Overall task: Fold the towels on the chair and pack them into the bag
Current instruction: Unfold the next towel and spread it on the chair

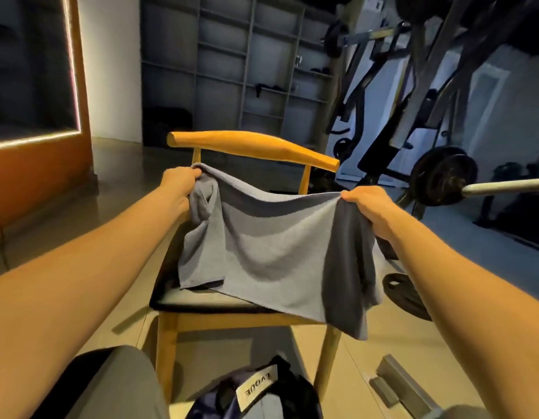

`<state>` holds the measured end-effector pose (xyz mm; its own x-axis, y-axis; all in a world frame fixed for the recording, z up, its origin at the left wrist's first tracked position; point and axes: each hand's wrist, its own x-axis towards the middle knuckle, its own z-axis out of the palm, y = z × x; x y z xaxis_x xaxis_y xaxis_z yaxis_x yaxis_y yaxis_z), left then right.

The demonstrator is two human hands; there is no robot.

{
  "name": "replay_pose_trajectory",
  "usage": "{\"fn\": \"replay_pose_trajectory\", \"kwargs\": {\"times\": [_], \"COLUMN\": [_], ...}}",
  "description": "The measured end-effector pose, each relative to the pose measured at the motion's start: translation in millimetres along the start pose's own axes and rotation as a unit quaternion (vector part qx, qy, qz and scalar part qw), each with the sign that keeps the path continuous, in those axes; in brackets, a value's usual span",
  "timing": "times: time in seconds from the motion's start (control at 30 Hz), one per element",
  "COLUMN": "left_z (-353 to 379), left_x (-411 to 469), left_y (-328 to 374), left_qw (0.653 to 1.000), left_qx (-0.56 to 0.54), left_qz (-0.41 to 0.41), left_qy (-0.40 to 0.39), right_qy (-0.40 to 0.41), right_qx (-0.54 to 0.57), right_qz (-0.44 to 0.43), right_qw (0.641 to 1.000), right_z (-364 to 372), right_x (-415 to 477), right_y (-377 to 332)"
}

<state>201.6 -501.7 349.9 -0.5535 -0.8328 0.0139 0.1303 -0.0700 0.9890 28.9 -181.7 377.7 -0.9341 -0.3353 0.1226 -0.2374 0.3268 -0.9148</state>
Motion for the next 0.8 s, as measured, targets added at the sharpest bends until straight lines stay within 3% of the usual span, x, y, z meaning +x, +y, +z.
{"fn": "replay_pose_trajectory", "kwargs": {"times": [0.1, 0.2, 0.27, 0.33, 0.43, 0.53, 0.63, 0.73, 0.8], "left_z": [13, 25, 28, 31, 36, 44, 42, 23, 9], "left_x": [-2, -8, -18, -30, -42, -39, -42, -47, -48], "left_y": [23, 43, 44, 26, -26, -86, -123, -133, -132], "left_qw": [0.995, 0.982, 0.975, 0.961, 0.912, 0.848, 0.841, 0.829, 0.767], "left_qx": [-0.032, -0.066, -0.015, 0.093, 0.265, 0.411, 0.433, 0.435, 0.519], "left_qz": [0.090, 0.179, 0.221, 0.248, 0.241, 0.234, 0.218, 0.167, 0.175], "left_qy": [0.013, 0.011, -0.030, -0.082, -0.201, -0.238, -0.240, -0.310, -0.336], "right_qy": [0.082, 0.136, 0.111, 0.026, -0.110, -0.220, -0.324, -0.264, -0.178], "right_qx": [0.022, 0.050, 0.026, -0.020, -0.131, -0.226, -0.218, -0.119, -0.133], "right_qz": [-0.102, -0.257, -0.345, -0.369, -0.351, -0.264, -0.149, -0.074, -0.010], "right_qw": [0.991, 0.955, 0.932, 0.929, 0.921, 0.911, 0.909, 0.954, 0.975], "right_z": [10, 16, 21, 30, 61, 92, 92, 68, 49], "right_x": [23, 24, 16, 12, 12, 12, 9, 14, 19], "right_y": [-27, -52, -53, -35, 18, 71, 99, 108, 114]}}
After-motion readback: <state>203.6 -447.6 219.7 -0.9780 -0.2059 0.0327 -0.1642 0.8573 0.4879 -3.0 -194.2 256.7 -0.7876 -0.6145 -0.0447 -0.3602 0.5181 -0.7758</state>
